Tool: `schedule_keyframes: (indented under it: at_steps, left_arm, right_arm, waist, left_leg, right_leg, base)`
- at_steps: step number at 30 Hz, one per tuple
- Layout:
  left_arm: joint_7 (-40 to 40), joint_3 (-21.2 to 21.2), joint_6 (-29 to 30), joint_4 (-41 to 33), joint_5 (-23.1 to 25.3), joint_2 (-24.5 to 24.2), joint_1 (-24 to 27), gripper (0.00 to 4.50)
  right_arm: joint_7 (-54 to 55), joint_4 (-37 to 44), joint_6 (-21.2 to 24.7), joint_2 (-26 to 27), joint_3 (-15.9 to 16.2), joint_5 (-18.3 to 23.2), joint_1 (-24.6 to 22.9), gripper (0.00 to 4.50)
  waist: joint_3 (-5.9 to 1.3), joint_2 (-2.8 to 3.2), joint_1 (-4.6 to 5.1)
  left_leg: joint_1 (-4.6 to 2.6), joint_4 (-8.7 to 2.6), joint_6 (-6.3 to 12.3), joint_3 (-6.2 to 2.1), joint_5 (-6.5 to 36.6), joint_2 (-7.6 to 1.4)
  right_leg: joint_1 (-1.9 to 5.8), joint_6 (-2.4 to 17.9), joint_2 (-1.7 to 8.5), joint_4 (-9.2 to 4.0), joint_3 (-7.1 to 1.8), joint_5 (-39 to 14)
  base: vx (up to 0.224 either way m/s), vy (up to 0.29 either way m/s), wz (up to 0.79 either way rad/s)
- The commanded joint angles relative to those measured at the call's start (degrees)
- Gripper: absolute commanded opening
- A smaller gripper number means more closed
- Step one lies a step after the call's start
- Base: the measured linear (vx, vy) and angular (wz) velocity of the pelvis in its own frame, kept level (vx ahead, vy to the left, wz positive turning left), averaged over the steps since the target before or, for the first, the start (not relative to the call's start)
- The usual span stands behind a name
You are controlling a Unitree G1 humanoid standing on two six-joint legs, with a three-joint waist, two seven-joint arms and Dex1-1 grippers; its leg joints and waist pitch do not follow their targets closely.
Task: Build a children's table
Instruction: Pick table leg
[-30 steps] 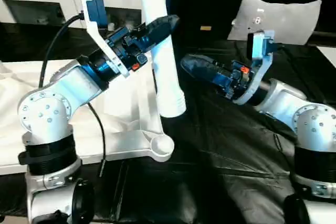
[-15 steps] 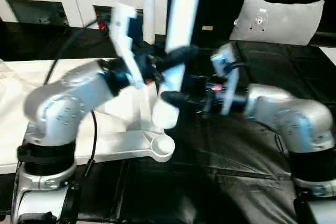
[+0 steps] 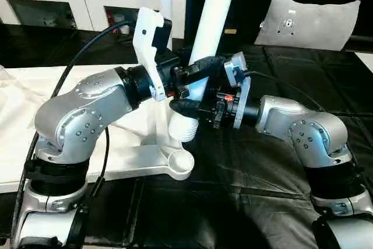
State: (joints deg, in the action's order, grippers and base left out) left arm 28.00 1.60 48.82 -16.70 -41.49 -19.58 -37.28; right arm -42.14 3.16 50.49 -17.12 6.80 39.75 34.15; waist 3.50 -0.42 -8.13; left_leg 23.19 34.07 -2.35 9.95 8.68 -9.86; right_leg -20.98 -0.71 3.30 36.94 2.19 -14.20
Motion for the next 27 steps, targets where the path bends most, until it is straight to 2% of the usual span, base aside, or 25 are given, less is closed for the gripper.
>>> schedule_keyframes:
  at_steps: [1, 3, 14, 16, 17, 18, 25, 26, 27]
  left_arm:
    - [1.2, 1.2, -0.8, -1.4, 0.8, -0.1, -0.3, 1.86]
    - [1.4, 1.3, -1.0, -1.3, 1.0, -0.1, -0.2, 1.86]
    - [1.1, 1.3, -0.8, -1.8, 0.3, 1.4, -0.1, 1.86]
    - [0.8, 1.1, -0.6, -1.8, 0.2, 1.7, 0.0, 1.86]
    - [0.7, 1.0, -0.6, -1.8, 0.2, 1.8, 0.0, 1.86]
    - [0.6, 1.0, -0.6, -1.8, 0.2, 1.8, -0.1, 1.86]
    - [-0.5, 0.1, -0.7, -1.5, 0.8, 2.1, -0.2, 1.86]
    - [-1.3, -0.9, -0.4, -1.4, -0.3, 3.3, -0.3, 1.86]
    - [-1.6, -1.8, -0.2, -1.5, -1.7, 4.4, -0.3, 2.21]
  right_arm:
    - [-0.6, 0.5, 1.1, -0.2, 0.0, 0.9, -0.1, 3.16]
    - [-0.7, 0.6, 1.9, 0.0, -0.6, 1.8, -0.3, 2.87]
    - [-0.9, 0.6, 3.1, 1.0, -1.4, 3.0, -0.7, 2.03]
    - [-0.9, 0.7, 3.4, 1.1, -1.4, 3.3, -0.8, 1.99]
    - [-0.9, 0.7, 3.5, 1.1, -1.4, 3.3, -0.9, 1.99]
    - [-1.0, 0.8, 3.6, 1.1, -1.3, 3.4, -1.0, 1.96]
    - [-1.3, 1.0, 3.7, 0.9, -1.1, 3.2, -1.3, 1.93]
    - [-1.3, 0.9, 3.7, 1.0, -1.2, 3.0, -1.3, 1.93]
    - [-1.3, 0.8, 3.7, 1.0, -1.2, 2.9, -1.4, 1.93]
  waist:
    - [-4.07, 0.30, 0.17]
    - [-4.15, 0.46, 0.09]
    - [-4.20, 0.38, 0.10]
    - [-4.19, 0.32, 0.09]
    - [-4.13, 0.49, 0.08]
    - [-4.18, 0.21, 0.09]
    - [-4.19, 0.32, 0.06]
    - [-4.17, 0.23, 0.02]
    - [-4.18, 0.23, 0.06]
  left_leg:
    - [-2.06, -4.10, -5.09, -1.21, 9.9, -2.99]
    - [-2.06, -4.03, -5.10, -1.24, 9.7, -3.01]
    - [-2.03, -3.92, -5.04, -1.19, 9.3, -2.97]
    - [-2.05, -3.94, -4.98, -1.20, 9.4, -2.97]
    - [-2.02, -4.01, -5.13, -1.24, 9.7, -3.00]
    - [-2.07, -3.97, -5.09, -1.19, 9.6, -3.00]
    - [-2.01, -3.89, -4.85, -1.20, 9.0, -2.97]
    - [-2.01, -3.88, -4.77, -1.19, 9.0, -2.97]
    - [-2.01, -3.89, -4.80, -1.15, 8.9, -3.03]
  right_leg:
    - [1.47, 8.3, 4.47, -4.29, -2.44, -1.1]
    - [1.50, 8.4, 4.51, -4.18, -2.42, -0.6]
    - [1.54, 9.1, 4.48, -4.07, -2.36, 0.3]
    - [1.56, 9.2, 4.50, -4.09, -2.36, 0.0]
    - [1.51, 9.1, 4.48, -4.13, -2.34, -0.3]
    - [1.57, 9.0, 4.50, -4.15, -2.37, -0.2]
    - [1.58, 9.0, 4.51, -4.06, -2.35, 0.3]
    - [1.59, 9.0, 4.51, -4.07, -2.35, 0.4]
    - [1.62, 9.3, 4.57, -4.04, -2.37, 0.6]
  base:
    - [0.000, 0.000, 0.00]
    - [0.000, 0.000, 0.00]
    - [0.000, 0.000, 0.00]
    - [0.000, 0.000, 0.00]
    - [0.000, 0.000, 0.00]
    - [0.000, 0.000, 0.00]
    - [0.000, 0.000, 0.00]
    - [0.000, 0.000, 0.00]
    - [0.000, 0.000, 0.00]
